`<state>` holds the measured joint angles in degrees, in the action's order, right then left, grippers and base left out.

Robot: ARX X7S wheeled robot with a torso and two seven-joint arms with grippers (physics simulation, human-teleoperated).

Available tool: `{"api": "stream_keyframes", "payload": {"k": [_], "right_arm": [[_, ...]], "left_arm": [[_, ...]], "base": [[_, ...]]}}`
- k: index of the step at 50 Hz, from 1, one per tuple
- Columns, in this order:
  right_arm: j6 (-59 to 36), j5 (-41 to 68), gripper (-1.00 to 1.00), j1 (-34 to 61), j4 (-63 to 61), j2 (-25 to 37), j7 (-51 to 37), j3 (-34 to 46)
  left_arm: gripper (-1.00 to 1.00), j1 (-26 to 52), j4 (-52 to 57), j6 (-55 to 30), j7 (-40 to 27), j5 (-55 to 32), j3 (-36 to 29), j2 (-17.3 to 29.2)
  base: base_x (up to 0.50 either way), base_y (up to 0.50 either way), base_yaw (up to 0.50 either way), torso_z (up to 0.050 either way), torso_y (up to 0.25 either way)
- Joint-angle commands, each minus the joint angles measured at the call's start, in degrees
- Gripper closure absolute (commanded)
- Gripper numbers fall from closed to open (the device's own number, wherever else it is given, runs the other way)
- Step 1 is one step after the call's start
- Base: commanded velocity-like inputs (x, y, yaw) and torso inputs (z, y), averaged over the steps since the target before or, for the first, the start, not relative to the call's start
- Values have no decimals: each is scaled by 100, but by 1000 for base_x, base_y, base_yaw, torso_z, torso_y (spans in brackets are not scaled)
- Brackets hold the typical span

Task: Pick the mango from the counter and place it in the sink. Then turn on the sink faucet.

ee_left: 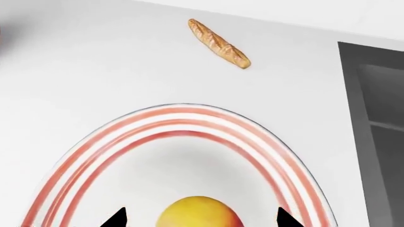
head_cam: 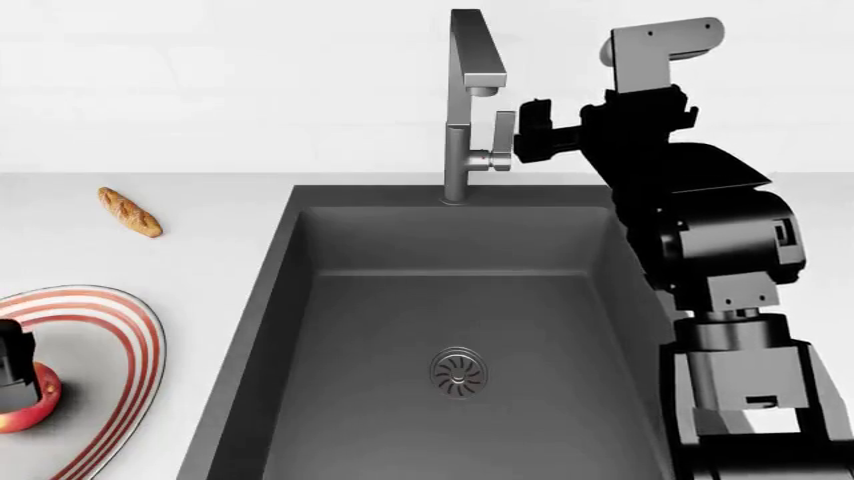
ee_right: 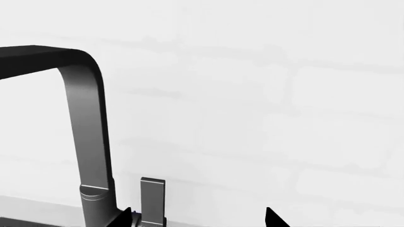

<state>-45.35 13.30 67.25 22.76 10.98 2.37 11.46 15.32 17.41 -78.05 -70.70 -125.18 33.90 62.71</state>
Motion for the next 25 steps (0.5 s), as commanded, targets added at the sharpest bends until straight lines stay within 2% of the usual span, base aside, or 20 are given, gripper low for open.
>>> {"api": "stream_keyframes", "payload": {"k": [1, 25], "right_arm": [[-32, 47, -100, -24, -50, 22, -27, -15], [-57, 109, -100, -51, -137, 76, -60, 6]], "left_arm": [[-100, -7, -153, -123, 216, 416, -50, -108], [-100, -198, -213, -100, 502, 793, -209, -357]], "base": [[0, 0, 0, 0, 0], [0, 0, 0, 0, 0]]}}
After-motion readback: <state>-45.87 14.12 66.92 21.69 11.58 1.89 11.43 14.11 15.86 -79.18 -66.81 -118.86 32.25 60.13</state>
